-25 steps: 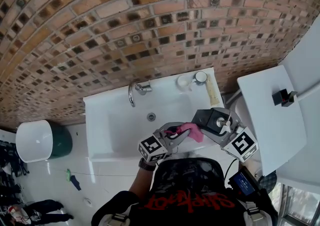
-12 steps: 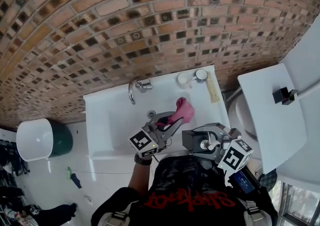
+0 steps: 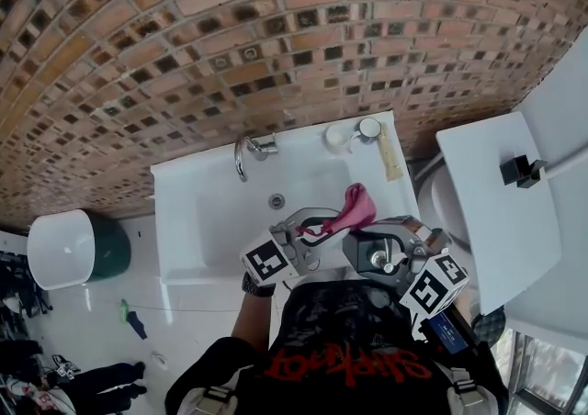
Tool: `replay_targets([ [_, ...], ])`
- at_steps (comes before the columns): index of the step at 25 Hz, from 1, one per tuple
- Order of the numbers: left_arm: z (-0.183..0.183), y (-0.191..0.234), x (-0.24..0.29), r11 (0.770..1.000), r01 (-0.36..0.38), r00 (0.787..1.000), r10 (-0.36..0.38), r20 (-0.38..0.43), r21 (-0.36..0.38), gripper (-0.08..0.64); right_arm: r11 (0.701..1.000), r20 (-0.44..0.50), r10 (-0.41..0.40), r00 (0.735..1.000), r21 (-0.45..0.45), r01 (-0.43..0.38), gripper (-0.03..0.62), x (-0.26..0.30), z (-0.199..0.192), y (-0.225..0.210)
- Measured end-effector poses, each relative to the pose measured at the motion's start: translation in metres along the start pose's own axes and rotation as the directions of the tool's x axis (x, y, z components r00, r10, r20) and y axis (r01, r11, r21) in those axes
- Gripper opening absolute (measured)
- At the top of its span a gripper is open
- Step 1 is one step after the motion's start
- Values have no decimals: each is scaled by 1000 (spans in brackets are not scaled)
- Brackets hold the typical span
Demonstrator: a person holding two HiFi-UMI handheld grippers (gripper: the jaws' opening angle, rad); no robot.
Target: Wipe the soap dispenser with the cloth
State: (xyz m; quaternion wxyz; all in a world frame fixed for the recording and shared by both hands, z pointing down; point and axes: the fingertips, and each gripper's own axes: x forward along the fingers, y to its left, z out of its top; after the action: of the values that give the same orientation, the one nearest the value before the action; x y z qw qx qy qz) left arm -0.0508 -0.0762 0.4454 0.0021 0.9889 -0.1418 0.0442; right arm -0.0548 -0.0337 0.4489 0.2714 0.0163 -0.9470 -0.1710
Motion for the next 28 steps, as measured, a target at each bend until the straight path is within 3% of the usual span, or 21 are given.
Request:
replay_targets([
  [5,-41,8,5,999,-31,997,32,-69,7,48,999,27,-23,999,33,22,304,-15,4,-1],
  [8,-91,10,13,996,-57,975,69,-212,62,48,996,68,-67,995,65,62,304,-27,8,-8],
  [10,-115,-4,22,998,-22,961,36,-273,55,48,993,89,-87,992,83,79,304,-33,9,-13],
  [13,-105,-33,39,998,59,977,-56,-205,5,48,992,93,-90,992,102,80,304,-34,4,-14],
  [16,-97,-45,49,994,92,972,-79,-220,52,48,987,105,-102,989,135,88,304,-36,-2,-17],
  [23,-93,-42,42,965,101,938,-12,-345,240,48,983,236,-122,964,162,85,305,-48,-2,-32],
  [26,-88,-14,32,954,14,934,94,-344,298,49,981,227,-146,963,162,110,305,-43,-12,-49],
  [28,-83,1,19,956,-73,935,165,-314,285,49,982,185,-139,973,150,112,305,-36,-20,-51],
])
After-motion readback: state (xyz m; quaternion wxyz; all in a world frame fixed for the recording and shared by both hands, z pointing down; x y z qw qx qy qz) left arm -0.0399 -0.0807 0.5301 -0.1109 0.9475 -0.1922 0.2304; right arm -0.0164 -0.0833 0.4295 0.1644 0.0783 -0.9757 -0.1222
